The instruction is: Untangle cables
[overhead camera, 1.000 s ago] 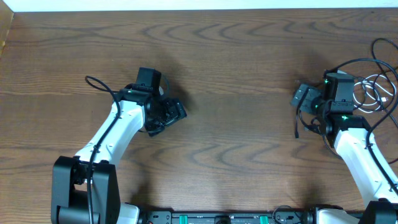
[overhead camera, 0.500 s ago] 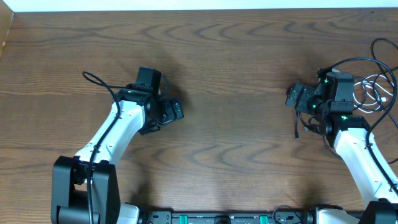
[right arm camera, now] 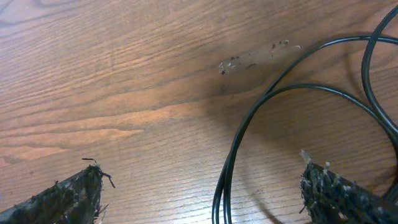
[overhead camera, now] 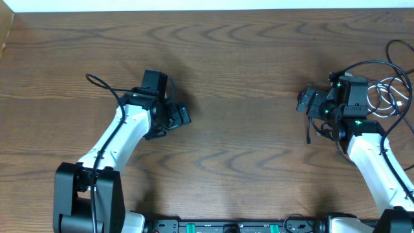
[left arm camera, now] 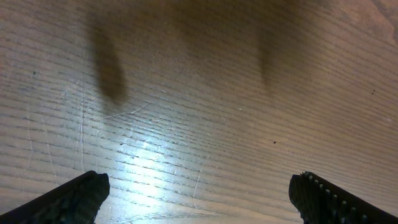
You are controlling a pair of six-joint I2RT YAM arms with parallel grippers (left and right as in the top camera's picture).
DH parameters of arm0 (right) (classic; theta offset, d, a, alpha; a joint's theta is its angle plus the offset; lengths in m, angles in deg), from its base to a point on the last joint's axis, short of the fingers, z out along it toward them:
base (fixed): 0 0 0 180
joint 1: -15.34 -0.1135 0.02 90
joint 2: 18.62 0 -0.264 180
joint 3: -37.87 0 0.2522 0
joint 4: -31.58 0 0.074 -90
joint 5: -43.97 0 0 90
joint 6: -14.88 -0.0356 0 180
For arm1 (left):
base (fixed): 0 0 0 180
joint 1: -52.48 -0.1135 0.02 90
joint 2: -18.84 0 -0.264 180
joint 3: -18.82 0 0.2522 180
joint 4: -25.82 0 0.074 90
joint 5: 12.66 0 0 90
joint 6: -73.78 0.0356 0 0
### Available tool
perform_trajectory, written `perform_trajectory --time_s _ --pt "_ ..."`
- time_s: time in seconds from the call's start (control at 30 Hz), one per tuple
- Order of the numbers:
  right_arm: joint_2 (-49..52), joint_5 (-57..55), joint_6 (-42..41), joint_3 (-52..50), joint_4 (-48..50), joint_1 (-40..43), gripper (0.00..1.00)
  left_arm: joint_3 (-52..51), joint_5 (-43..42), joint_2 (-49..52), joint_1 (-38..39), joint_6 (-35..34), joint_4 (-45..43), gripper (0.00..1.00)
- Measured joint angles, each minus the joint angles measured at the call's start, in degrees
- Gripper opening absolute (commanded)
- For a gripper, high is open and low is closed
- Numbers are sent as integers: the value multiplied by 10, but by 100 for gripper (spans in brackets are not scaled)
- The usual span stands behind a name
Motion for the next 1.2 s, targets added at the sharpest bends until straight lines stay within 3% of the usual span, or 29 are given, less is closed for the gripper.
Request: perform_trajectory --time_s 1.2 --pt "-23 0 0 -8 -25 0 99 0 0 0 0 0 0 98"
